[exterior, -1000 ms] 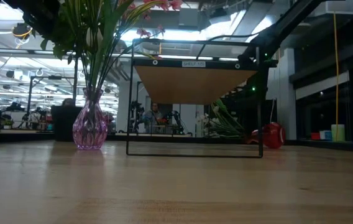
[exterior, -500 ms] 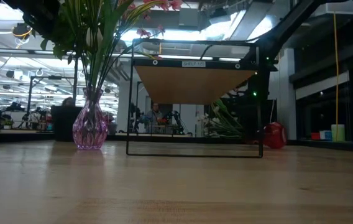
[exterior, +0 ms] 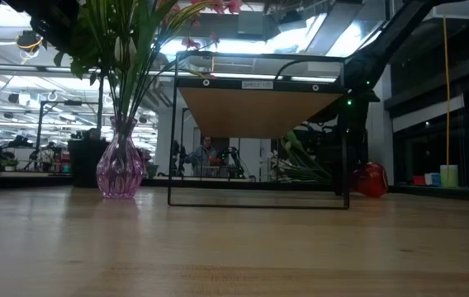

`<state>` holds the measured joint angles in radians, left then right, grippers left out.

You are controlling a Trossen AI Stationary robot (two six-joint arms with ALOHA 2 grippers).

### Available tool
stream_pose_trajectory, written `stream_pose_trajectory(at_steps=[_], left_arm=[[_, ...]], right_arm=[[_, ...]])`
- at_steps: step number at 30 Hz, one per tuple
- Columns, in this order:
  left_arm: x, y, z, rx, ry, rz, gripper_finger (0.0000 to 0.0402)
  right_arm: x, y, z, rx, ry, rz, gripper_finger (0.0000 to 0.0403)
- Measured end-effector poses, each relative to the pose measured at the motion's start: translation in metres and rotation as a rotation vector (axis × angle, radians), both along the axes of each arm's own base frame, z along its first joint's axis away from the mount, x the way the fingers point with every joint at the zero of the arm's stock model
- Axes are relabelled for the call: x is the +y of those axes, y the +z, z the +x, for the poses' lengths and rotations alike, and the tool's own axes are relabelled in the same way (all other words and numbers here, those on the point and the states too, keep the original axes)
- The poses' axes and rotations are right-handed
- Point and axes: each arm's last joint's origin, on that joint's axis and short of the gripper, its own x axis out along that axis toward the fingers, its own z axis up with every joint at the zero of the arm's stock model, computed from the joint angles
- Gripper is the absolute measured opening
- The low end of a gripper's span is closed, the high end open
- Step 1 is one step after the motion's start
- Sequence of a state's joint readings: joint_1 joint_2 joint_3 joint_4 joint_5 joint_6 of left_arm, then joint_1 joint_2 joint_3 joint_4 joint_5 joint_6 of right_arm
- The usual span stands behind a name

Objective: Pick and place flowers into a vace then onto a shelf
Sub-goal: Put the red vase on the shelf

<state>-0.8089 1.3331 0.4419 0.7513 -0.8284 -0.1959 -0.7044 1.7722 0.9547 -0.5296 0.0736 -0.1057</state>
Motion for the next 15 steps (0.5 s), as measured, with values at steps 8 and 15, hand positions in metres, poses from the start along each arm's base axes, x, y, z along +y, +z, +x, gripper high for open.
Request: stream_pose_trajectory(at_steps=[8,15], left_arm=[[0.0,0.0,0.0,0.0,0.0,0.0,0.0006],[0.0,0.0,0.0,0.0,0.0,0.0,0.0006]], right_arm=[[0.0006,0.005,-0.0008,-0.017,-0.01,-0.012,0.0158],[-0.0029,0.0061,-0.0015,-0.035,-0.067,-0.025,0.0153]])
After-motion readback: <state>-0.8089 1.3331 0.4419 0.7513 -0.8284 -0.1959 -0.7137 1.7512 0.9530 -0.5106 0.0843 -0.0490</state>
